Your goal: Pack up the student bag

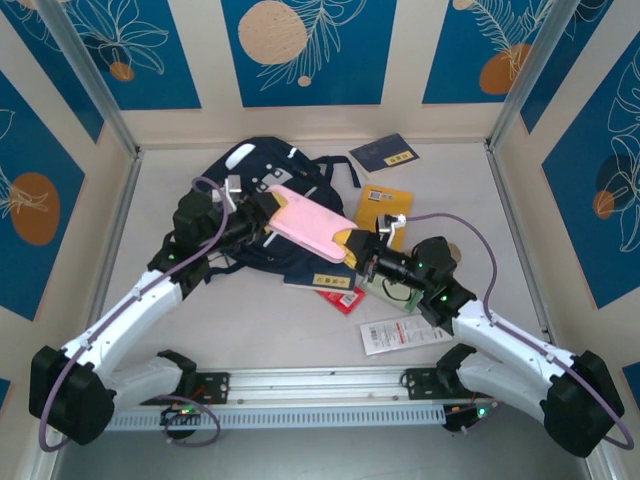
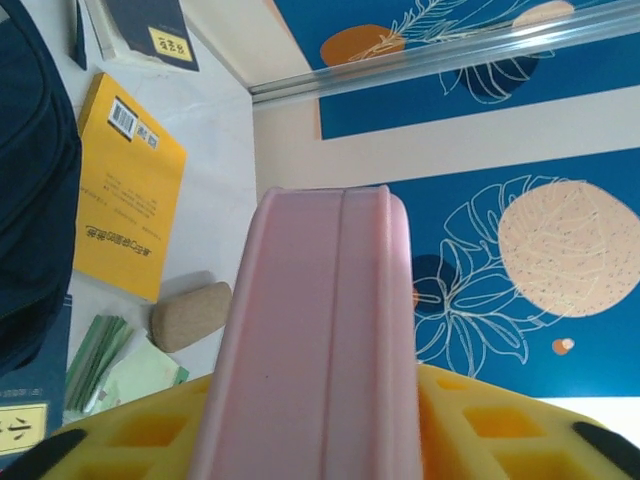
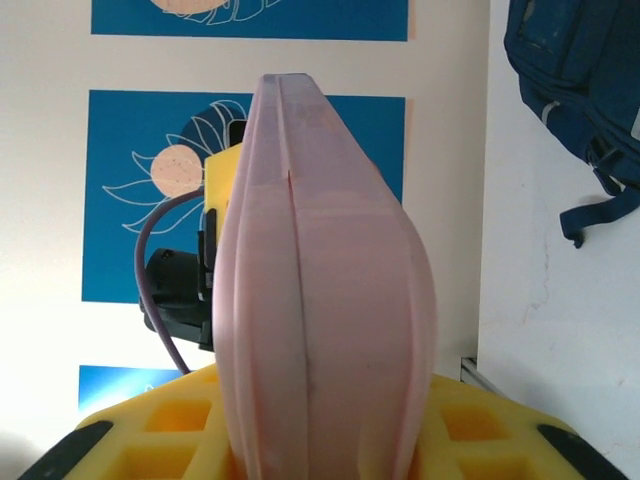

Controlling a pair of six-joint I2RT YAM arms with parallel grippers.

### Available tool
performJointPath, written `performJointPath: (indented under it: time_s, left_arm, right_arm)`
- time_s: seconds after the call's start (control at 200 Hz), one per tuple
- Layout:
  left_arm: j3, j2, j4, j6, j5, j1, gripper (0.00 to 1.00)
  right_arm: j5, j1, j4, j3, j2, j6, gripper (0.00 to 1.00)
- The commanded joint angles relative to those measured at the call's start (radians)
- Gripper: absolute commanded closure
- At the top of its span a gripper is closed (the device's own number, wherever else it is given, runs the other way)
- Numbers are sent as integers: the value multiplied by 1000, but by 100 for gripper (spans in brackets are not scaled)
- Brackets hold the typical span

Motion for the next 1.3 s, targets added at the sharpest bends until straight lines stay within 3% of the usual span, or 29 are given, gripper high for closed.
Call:
performJointPath:
  time_s: [0.0, 0.09, 0.21, 0.4, 0.605, 0.74, 0.9, 1.295]
  left_arm:
    - [-6, -7, -52, 46, -3, -11, 40]
    - [14, -7, -126, 107, -27, -11, 25]
    - [77, -7, -297, 262, -98, -11, 14]
    - [288, 100, -638, 624, -301, -16, 12]
    - [595, 409, -888, 945, -403, -91, 11]
    - [763, 598, -985, 1106, -555, -151, 6]
    - [894, 784, -1017, 1209, -646, -158, 3]
    - [1029, 1015, -1039, 1250, -646, -162, 2]
  right_arm:
    - [47, -4, 52, -4, -48, -38, 73]
    - [53, -20, 16, -12, -79, -41, 73]
    - [76, -51, -90, -21, -158, -75, 73]
    - [133, -120, -414, 4, -342, -233, 73]
    - [152, -224, -706, 31, -467, -352, 73]
    - [152, -292, -806, 28, -528, -377, 73]
    - [129, -364, -891, 41, -577, -405, 73]
    - [16, -477, -908, 9, -616, -392, 73]
